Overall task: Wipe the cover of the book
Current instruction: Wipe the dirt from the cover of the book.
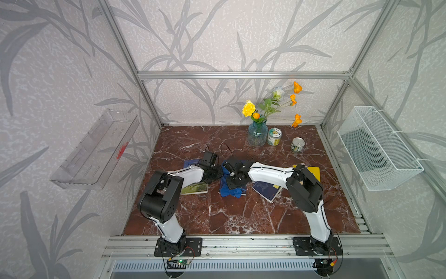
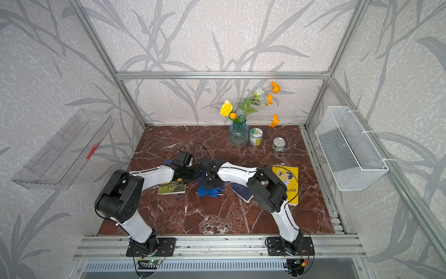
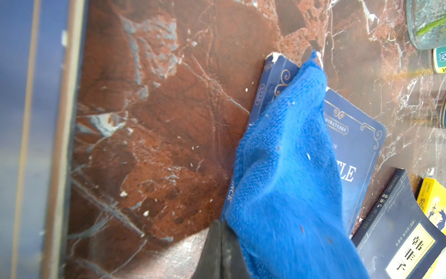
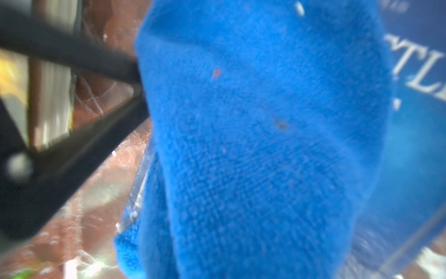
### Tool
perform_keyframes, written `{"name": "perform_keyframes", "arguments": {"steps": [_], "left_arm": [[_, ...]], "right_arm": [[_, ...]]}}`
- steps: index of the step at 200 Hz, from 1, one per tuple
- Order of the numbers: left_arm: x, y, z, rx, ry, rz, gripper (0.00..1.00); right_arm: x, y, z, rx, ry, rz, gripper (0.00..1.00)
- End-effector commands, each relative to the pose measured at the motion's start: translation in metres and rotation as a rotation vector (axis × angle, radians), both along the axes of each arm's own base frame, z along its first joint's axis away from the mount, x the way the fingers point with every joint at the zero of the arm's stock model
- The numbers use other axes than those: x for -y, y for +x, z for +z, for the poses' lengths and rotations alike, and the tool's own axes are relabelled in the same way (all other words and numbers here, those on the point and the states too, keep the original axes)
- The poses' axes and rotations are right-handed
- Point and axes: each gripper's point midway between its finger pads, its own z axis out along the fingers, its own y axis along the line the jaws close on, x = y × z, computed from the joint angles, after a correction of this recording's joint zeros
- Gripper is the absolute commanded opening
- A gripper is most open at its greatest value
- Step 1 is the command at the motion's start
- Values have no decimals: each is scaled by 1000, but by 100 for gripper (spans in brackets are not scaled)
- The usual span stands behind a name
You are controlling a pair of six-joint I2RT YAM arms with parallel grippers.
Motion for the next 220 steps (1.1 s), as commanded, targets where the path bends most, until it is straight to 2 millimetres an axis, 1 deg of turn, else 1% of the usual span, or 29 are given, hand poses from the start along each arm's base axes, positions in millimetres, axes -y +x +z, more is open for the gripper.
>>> {"name": "perform_keyframes", "arguments": {"steps": [1,13,21,34,47,62,63,71,92,111,113,124,131,140,148,172,186,201,211,220], "left_arm": [[-6,-20,-19,-83,28,-7,0],[-7,-20,-17,-77,34,-6,0],[-9,-20,-16,-72,41,-4,0],[-10,-20,-15,-68,51,-2,0],[-11,-20,-14,-64,54,-2,0],[-11,-19,-14,-64,55,-1,0],[-11,-20,-14,-65,54,-2,0],[-11,-20,-14,-65,53,-3,0],[-10,-20,-14,-67,50,-2,0],[-10,-20,-16,-73,51,-2,0],[-10,-20,-17,-74,50,-2,0],[-9,-20,-17,-75,48,-4,0],[-10,-20,-17,-76,49,-3,0],[-9,-20,-17,-75,47,-4,0],[-9,-19,-16,-73,46,-4,0],[-11,-19,-17,-72,55,-3,0],[-12,-19,-17,-73,57,-1,0],[-12,-20,-17,-74,60,-2,0],[-13,-20,-17,-73,62,-2,0],[-12,-20,-18,-73,60,-2,0]], "right_arm": [[64,11,-79,-203,-186,-112,0],[66,31,-77,-185,-203,-127,0],[66,39,-77,-178,-218,-126,0],[64,46,-77,-175,-238,-115,0],[62,43,-78,-190,-246,-105,0],[57,28,-78,-196,-254,-79,0],[55,27,-75,-192,-250,-76,0],[53,15,-76,-185,-263,-56,0],[49,-25,-74,-162,-290,-5,0],[52,-60,-75,-164,-284,8,0],[53,-64,-76,-173,-282,-12,0],[54,-75,-77,-188,-241,-29,0],[55,-76,-76,-186,-213,-36,0],[62,-70,-74,-178,-211,-52,0],[72,-59,-74,-177,-221,-73,0],[101,-12,-76,-211,-229,-181,0],[115,15,-78,-202,-254,-200,0],[120,35,-77,-190,-279,-211,0],[119,40,-75,-186,-293,-200,0],[114,40,-73,-184,-291,-184,0]]}}
